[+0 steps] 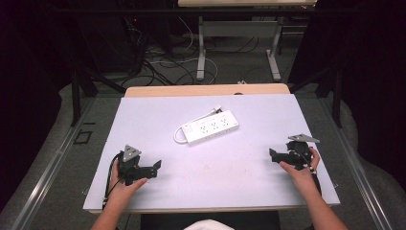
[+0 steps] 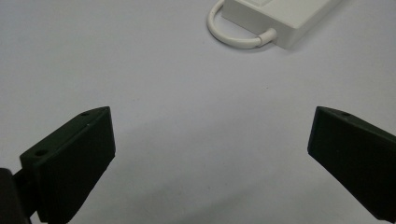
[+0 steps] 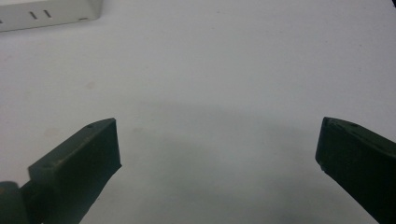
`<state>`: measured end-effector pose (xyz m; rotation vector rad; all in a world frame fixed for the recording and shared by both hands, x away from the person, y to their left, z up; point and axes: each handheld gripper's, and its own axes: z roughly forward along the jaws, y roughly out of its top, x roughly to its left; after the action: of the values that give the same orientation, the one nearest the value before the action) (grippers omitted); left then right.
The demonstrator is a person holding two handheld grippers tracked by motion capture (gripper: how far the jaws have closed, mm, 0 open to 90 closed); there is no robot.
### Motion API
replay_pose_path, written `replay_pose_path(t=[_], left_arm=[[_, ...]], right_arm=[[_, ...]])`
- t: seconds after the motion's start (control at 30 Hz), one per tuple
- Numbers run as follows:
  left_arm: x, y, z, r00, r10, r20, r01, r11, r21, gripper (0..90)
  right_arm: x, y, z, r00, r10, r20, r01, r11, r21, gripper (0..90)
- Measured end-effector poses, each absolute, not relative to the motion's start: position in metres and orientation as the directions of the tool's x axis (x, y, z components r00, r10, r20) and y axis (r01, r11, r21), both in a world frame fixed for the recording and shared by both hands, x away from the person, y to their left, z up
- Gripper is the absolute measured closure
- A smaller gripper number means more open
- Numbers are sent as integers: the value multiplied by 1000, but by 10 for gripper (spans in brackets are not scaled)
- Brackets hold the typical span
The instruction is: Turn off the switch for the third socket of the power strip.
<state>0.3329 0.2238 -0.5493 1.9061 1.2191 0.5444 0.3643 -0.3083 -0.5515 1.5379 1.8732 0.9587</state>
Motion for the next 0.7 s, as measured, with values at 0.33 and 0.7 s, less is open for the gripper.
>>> replay_pose_path(t=[0.33,0.7], left_arm=[[332,222,-548,442,894,-73,557,-210,803,47],[332,217,-545,455,890,-27,536,-250,806,120]], right_arm=[[355,-299,-546,-253,966,47,571,111,813,0],[348,-293,-543,-282,959,18,549,145,823,0]])
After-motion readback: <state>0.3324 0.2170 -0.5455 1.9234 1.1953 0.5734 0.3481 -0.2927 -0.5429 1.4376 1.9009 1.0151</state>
